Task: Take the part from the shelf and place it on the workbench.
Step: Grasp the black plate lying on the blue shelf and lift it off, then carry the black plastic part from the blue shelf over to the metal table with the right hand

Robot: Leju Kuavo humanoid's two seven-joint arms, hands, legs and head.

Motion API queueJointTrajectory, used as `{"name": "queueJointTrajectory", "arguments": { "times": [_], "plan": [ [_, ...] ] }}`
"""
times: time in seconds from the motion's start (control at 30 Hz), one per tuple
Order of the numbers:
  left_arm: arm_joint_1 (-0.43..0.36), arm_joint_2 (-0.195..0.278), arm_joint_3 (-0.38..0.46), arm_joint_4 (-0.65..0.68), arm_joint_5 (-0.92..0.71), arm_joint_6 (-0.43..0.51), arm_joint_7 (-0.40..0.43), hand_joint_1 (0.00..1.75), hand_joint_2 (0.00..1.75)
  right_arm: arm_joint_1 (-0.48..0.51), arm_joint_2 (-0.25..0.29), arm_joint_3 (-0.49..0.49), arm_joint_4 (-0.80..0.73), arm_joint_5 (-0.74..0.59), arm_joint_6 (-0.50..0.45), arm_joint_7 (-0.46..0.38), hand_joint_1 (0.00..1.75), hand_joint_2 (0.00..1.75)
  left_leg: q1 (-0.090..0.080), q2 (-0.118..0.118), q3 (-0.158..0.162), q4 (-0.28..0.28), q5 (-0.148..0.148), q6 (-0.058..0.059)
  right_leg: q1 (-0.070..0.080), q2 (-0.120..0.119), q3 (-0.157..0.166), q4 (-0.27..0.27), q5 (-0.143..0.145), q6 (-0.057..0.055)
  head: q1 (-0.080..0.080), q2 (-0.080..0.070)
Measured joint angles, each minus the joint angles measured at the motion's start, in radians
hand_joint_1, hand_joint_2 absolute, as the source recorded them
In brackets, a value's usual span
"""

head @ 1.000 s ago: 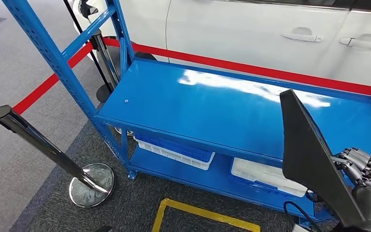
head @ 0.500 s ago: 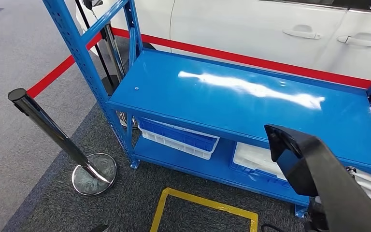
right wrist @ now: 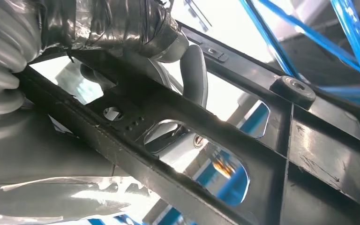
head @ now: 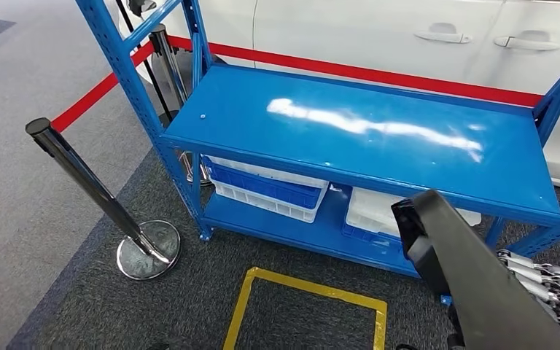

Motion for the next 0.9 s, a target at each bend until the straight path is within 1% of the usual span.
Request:
{"name": "queueJointTrajectory", "arguments": {
  "times": [0.03,0.07,0.1,0.13,0.17,0.2,0.23,0.27,0.3,0.33,0.37,0.4,0.43,0.47,0.5,0.53,0.57,0.6,0.63,0.67,0.7,0.73,0.77,0.8,0.83,0.87,0.9],
  "plan": [
    [0.0,0.0,0.001,0.0,0.0,-0.001,0.001,0.0,1.75,0.001,0.0,-0.001,0.006,-0.002,0.001,0.002,1.75,1.75,0.0,0.0,0.032,-0.02,0.029,0.002,0.001,0.0,-0.016,0.003,0.012,0.002,0.0,0.0],
    [0.0,0.0,0.001,0.0,-0.001,-0.001,0.002,0.0,1.75,0.002,-0.001,-0.002,0.011,-0.003,0.002,0.003,1.75,1.75,-0.001,0.003,0.08,-0.071,0.056,0.006,0.002,-0.003,-0.031,0.006,0.022,0.004,0.0,0.0],
    [-0.001,0.001,0.002,0.0,-0.001,-0.001,0.003,0.0,1.75,0.002,-0.001,-0.003,0.015,-0.004,0.002,0.004,1.75,1.75,-0.003,0.012,0.134,-0.147,0.063,0.01,0.004,-0.005,-0.043,0.01,0.031,0.007,-0.002,0.0],
    [-0.003,0.002,0.002,0.0,-0.002,-0.001,0.004,0.0,1.75,0.003,-0.001,-0.005,0.018,-0.004,0.004,0.005,1.75,1.75,-0.006,0.02,0.181,-0.217,0.057,0.015,0.005,-0.009,-0.049,0.011,0.04,0.012,-0.002,0.0],
    [-0.004,0.003,0.002,0.0,-0.003,-0.001,0.006,0.0,1.75,0.004,-0.001,-0.007,0.021,-0.005,0.008,0.006,1.75,1.75,-0.009,0.027,0.212,-0.27,0.047,0.02,0.006,-0.015,-0.051,0.011,0.048,0.017,-0.002,0.0],
    [-0.006,0.003,0.002,0.0,-0.004,-0.002,0.009,0.0,1.75,0.004,-0.001,-0.008,0.024,-0.005,0.012,0.007,1.75,1.75,-0.013,0.029,0.225,-0.3,0.038,0.026,0.006,-0.02,-0.049,0.008,0.057,0.023,-0.004,0.0],
    [-0.005,0.004,0.003,0.0,-0.007,-0.003,0.014,0.0,1.75,0.005,-0.001,-0.01,0.029,-0.007,0.017,0.008,1.75,1.75,-0.014,0.023,0.223,-0.307,0.045,0.034,0.005,-0.026,-0.047,0.003,0.067,0.029,-0.005,0.0],
    [-0.004,0.004,0.004,0.0,-0.009,-0.003,0.019,0.0,1.75,0.006,-0.001,-0.012,0.035,-0.009,0.02,0.009,1.75,1.75,-0.013,0.019,0.216,-0.311,0.058,0.041,0.003,-0.028,-0.048,0.001,0.07,0.035,-0.006,0.0],
    [-0.003,0.004,0.005,0.0,-0.012,-0.004,0.026,0.0,1.75,0.007,-0.002,-0.015,0.043,-0.012,0.023,0.009,1.75,1.75,-0.012,0.014,0.206,-0.315,0.072,0.049,0.002,-0.026,-0.054,0.008,0.054,0.04,-0.007,0.0],
    [-0.002,0.005,0.006,0.0,-0.013,-0.004,0.032,0.0,1.75,0.009,-0.002,-0.019,0.052,-0.015,0.026,0.009,1.75,1.75,-0.011,0.01,0.194,-0.319,0.088,0.057,0.001,-0.02,-0.064,0.033,0.018,0.044,-0.006,0.0],
    [0.0,0.005,0.008,0.0,-0.014,-0.004,0.038,0.0,1.75,0.012,-0.003,-0.023,0.06,-0.019,0.028,0.009,1.75,1.75,-0.01,0.006,0.18,-0.321,0.104,0.063,0.0,-0.013,-0.078,0.079,-0.036,0.046,-0.004,0.0],
    [0.003,0.005,0.009,0.0,-0.015,-0.004,0.043,0.0,1.75,0.014,-0.003,-0.027,0.069,-0.021,0.031,0.009,1.75,1.75,-0.011,0.0,0.162,-0.321,0.119,0.067,0.001,-0.008,-0.092,0.139,-0.093,0.047,-0.003,0.0],
    [0.005,0.005,0.01,0.0,-0.016,-0.004,0.046,0.0,1.75,0.015,-0.003,-0.03,0.077,-0.024,0.033,0.009,1.75,1.75,-0.013,-0.005,0.144,-0.319,0.133,0.069,0.001,-0.005,-0.102,0.202,-0.132,0.048,-0.002,0.0],
    [0.008,0.005,0.011,0.0,-0.017,-0.005,0.048,0.0,1.75,0.016,-0.003,-0.031,0.085,-0.026,0.035,0.01,1.75,1.75,-0.014,-0.012,0.124,-0.315,0.146,0.069,0.001,-0.005,-0.103,0.25,-0.149,0.048,-0.001,0.0],
    [0.01,0.006,0.011,0.0,-0.018,-0.006,0.049,0.0,1.75,0.016,-0.003,-0.032,0.092,-0.027,0.037,0.01,1.75,1.75,-0.016,-0.02,0.103,-0.311,0.158,0.068,0.002,-0.003,-0.091,0.27,-0.141,0.047,-0.001,0.0],
    [0.012,0.006,0.012,0.0,-0.019,-0.008,0.05,0.0,1.75,0.015,-0.003,-0.033,0.097,-0.028,0.039,0.011,1.75,1.75,-0.017,-0.029,0.084,-0.305,0.169,0.067,0.002,0.0,-0.061,0.256,-0.117,0.043,-0.002,0.0],
    [0.013,0.006,0.012,0.0,-0.019,-0.01,0.05,0.0,1.75,0.014,-0.003,-0.034,0.102,-0.029,0.041,0.013,1.75,1.75,-0.018,-0.039,0.066,-0.298,0.179,0.065,0.004,0.011,-0.014,0.208,-0.093,0.037,-0.002,0.0],
    [0.014,0.006,0.012,0.0,-0.02,-0.012,0.05,0.0,1.75,0.012,-0.003,-0.035,0.105,-0.029,0.043,0.014,1.75,1.75,-0.019,-0.048,0.05,-0.292,0.189,0.063,0.007,0.032,0.043,0.137,-0.086,0.027,-0.002,0.0],
    [0.014,0.006,0.012,0.0,-0.02,-0.013,0.05,0.0,1.75,0.01,-0.004,-0.037,0.107,-0.029,0.045,0.015,1.75,1.75,-0.019,-0.057,0.039,-0.286,0.197,0.059,0.008,0.053,0.094,0.067,-0.089,0.02,-0.003,0.0],
    [0.014,0.005,0.012,0.0,-0.021,-0.015,0.05,0.0,1.75,0.009,-0.004,-0.039,0.109,-0.029,0.046,0.016,1.75,1.75,-0.019,-0.066,0.032,-0.283,0.206,0.055,0.011,0.069,0.128,0.015,-0.098,0.015,-0.003,0.0],
    [0.015,0.006,0.012,0.0,-0.021,-0.016,0.05,0.0,1.75,0.007,-0.004,-0.041,0.111,-0.029,0.048,0.016,1.75,1.75,-0.017,-0.075,0.028,-0.284,0.216,0.048,0.013,0.075,0.143,-0.015,-0.107,0.011,-0.002,0.0],
    [0.017,0.007,0.013,0.0,-0.021,-0.016,0.05,0.0,1.75,0.005,-0.004,-0.043,0.114,-0.029,0.048,0.016,1.75,1.75,-0.016,-0.086,0.026,-0.288,0.227,0.041,0.015,0.067,0.144,-0.025,-0.102,0.011,-0.001,0.0],
    [0.02,0.008,0.013,0.0,-0.021,-0.016,0.05,0.0,1.75,0.002,-0.004,-0.043,0.116,-0.029,0.049,0.017,1.75,1.75,-0.015,-0.092,0.024,-0.289,0.233,0.035,0.014,0.054,0.139,-0.029,-0.092,0.008,0.002,0.0],
    [0.021,0.009,0.013,0.0,-0.021,-0.017,0.05,0.0,1.75,0.0,-0.004,-0.043,0.119,-0.029,0.05,0.017,1.75,1.75,-0.014,-0.088,0.018,-0.283,0.224,0.029,0.011,0.042,0.133,-0.036,-0.08,0.002,0.003,0.0],
    [0.023,0.01,0.013,0.0,-0.022,-0.017,0.05,0.0,1.75,-0.001,-0.004,-0.043,0.122,-0.029,0.05,0.018,1.75,1.75,-0.014,-0.073,0.007,-0.262,0.194,0.025,0.007,0.028,0.124,-0.042,-0.067,-0.004,0.001,0.0],
    [0.023,0.011,0.013,0.0,-0.023,-0.017,0.05,0.0,1.75,-0.002,-0.004,-0.043,0.124,-0.029,0.051,0.02,1.75,1.75,-0.012,-0.053,-0.007,-0.221,0.147,0.021,0.003,0.016,0.113,-0.046,-0.053,-0.008,0.0,0.0],
    [0.022,0.012,0.013,0.0,-0.024,-0.018,0.05,0.0,1.75,-0.003,-0.004,-0.044,0.126,-0.028,0.052,0.022,1.75,1.75,-0.01,-0.034,-0.022,-0.166,0.091,0.014,0.003,0.004,0.099,-0.047,-0.042,-0.011,-0.004,0.0]
  ]
}}
